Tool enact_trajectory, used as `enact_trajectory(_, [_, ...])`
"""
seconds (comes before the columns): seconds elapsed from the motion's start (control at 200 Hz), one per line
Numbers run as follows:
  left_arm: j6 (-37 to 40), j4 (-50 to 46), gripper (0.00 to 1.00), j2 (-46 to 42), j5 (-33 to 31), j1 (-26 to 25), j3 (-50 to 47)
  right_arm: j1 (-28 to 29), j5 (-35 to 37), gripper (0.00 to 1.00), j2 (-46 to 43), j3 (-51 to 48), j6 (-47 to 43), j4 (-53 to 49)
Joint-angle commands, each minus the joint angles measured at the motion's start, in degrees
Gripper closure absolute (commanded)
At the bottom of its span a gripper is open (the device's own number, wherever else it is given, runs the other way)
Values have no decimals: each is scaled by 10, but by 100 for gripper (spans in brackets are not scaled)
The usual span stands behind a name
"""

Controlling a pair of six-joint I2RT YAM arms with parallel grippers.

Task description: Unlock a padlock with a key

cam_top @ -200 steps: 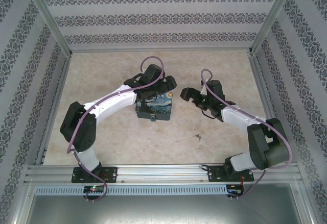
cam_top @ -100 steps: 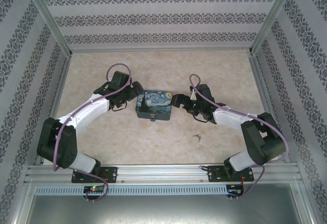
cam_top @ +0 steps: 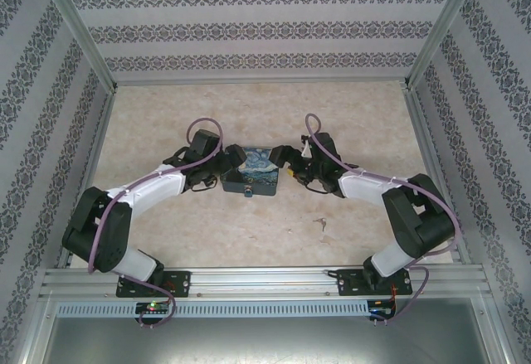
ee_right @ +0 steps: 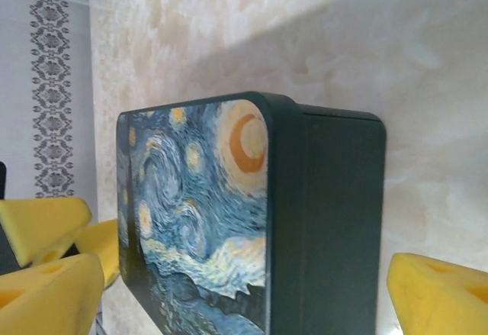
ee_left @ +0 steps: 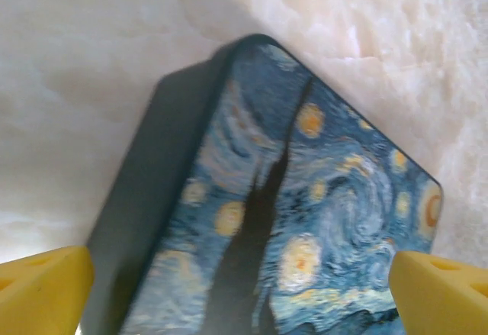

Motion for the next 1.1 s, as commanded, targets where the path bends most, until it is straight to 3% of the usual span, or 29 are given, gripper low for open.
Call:
enact_trajectory(0.0, [-34, 54, 1, 14, 3, -17, -6, 3, -16, 6, 16, 24, 32, 28])
enact_trajectory(0.48, [-44, 58, 1, 24, -21, -34, -2, -18, -22, 6, 50, 60, 89, 58])
enact_trajectory(0.724, [-3, 10, 1, -5, -56, -21, 10, -78, -1, 2, -19, 24, 48, 0])
enact_trajectory(0.804, [5, -3, 1, -27, -61, -10, 8, -97, 35, 2, -66, 19, 22, -33])
enact_trajectory(0.919, [17, -15, 1, -54, -70, -2, 8, -105, 145, 2, -161, -17, 17, -62])
enact_trajectory(1.094, [24, -23, 1, -71, -70, -1, 18, -185, 28, 2, -211, -28, 2, -15])
